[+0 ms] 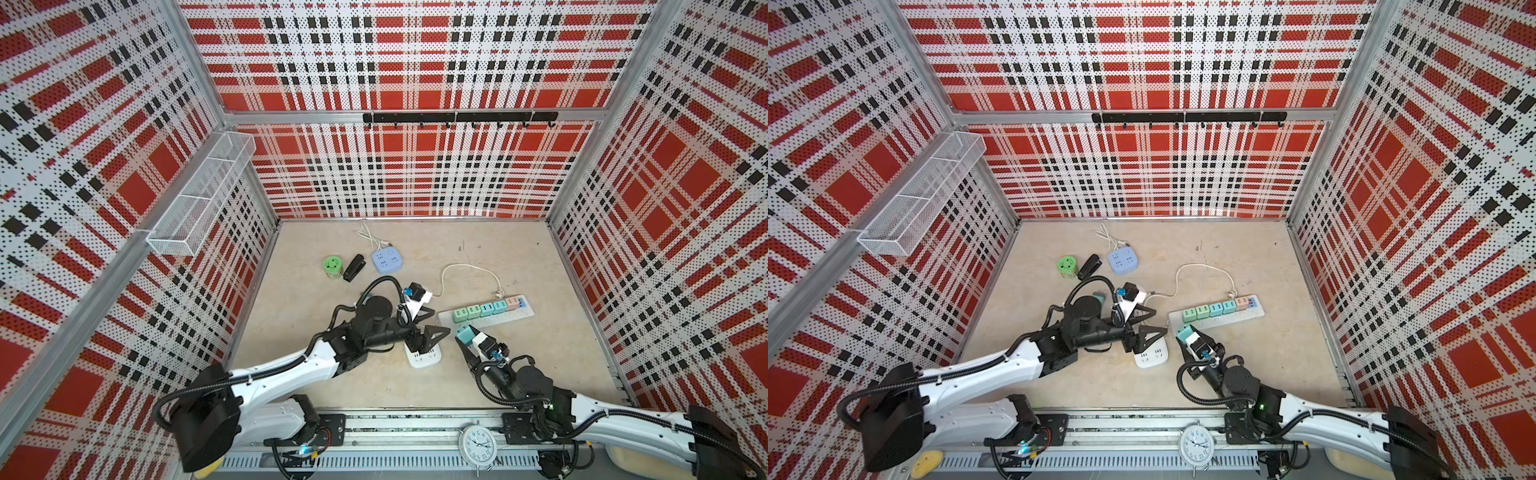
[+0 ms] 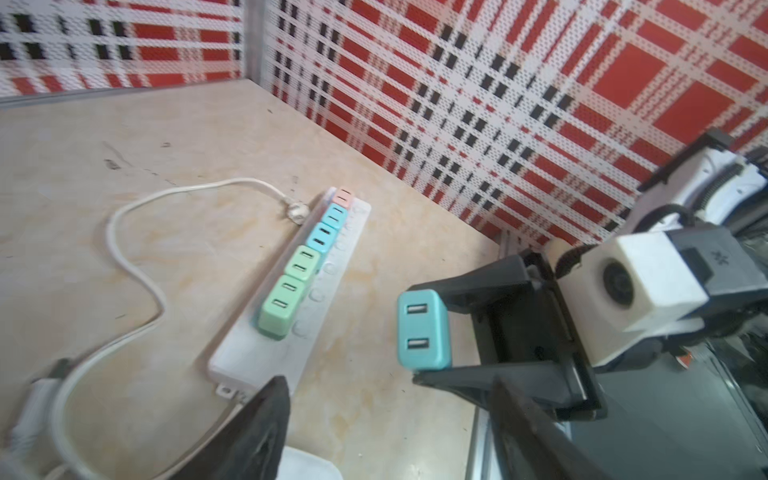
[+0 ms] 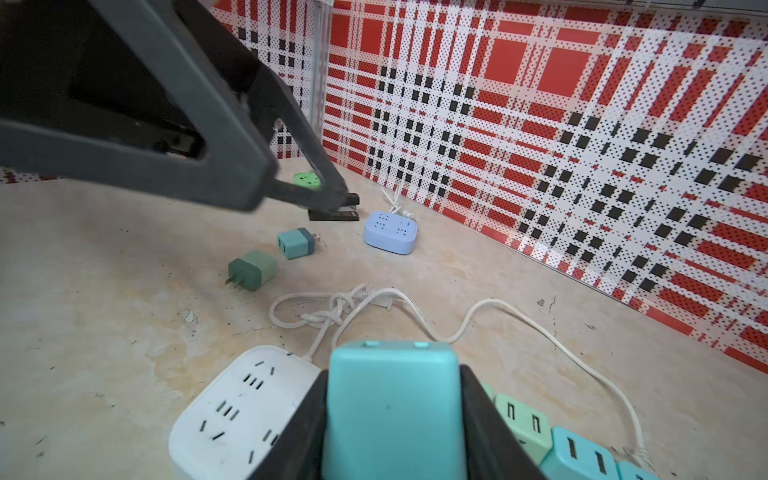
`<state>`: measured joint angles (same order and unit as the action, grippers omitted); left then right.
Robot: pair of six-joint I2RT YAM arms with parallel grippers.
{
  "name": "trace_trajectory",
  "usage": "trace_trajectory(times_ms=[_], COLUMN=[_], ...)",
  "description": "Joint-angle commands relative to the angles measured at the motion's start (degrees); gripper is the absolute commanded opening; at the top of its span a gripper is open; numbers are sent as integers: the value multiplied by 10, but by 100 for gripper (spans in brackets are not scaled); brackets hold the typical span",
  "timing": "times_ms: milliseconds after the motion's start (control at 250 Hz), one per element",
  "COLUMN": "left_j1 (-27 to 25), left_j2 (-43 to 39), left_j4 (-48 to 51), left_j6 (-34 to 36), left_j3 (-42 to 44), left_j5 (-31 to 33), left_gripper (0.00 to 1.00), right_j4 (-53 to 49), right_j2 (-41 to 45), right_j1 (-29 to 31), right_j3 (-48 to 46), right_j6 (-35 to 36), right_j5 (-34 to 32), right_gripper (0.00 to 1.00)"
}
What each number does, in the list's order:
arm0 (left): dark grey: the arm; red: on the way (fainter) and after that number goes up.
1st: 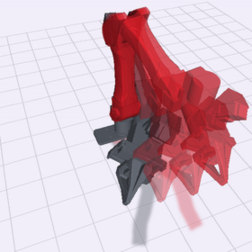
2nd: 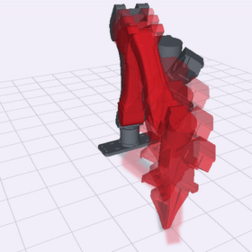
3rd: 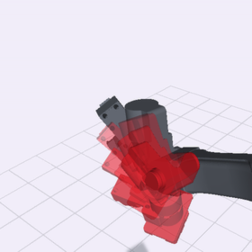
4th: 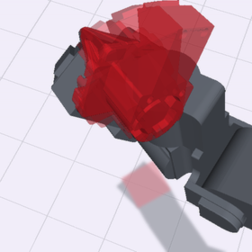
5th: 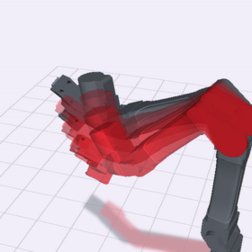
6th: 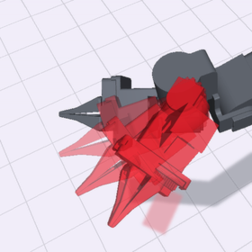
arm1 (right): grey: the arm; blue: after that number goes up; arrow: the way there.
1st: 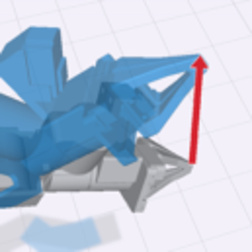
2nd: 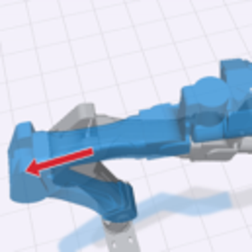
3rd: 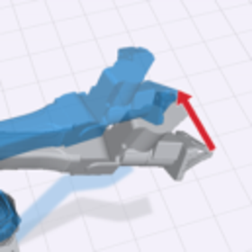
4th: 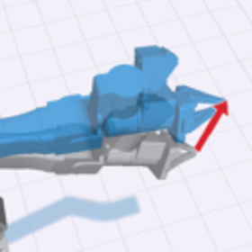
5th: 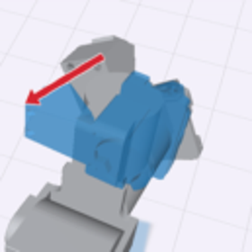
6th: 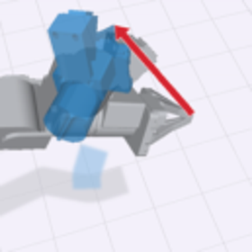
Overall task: Insert the plug
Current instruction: 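Grasp the teal adapter with the left gripper beside the right gripper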
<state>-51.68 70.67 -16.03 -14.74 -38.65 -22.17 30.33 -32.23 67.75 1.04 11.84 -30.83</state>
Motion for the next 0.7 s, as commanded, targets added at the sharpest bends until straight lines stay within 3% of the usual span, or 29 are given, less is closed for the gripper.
trace_trajectory(times_ms=[0,380,504,696], left_j1=[-7,-61,-65,-70], left_j2=[40,119,128,134], left_j4=[-5,36,40,49], left_j6=[-4,9,13,21], left_j3=[-27,-84,-91,-97], left_j5=[-63,-75,-75,-80], left_gripper=[74,67,59,32], right_j4=[50,80,86,119], right_j2=[1,-21,-34,-54], right_j1=[-2,-2,-2,-2], right_j3=[-6,-12,-10,-17], right_j6=[23,10,10,10], right_j5=[41,60,60,44], right_gripper=[3,1,1,2])
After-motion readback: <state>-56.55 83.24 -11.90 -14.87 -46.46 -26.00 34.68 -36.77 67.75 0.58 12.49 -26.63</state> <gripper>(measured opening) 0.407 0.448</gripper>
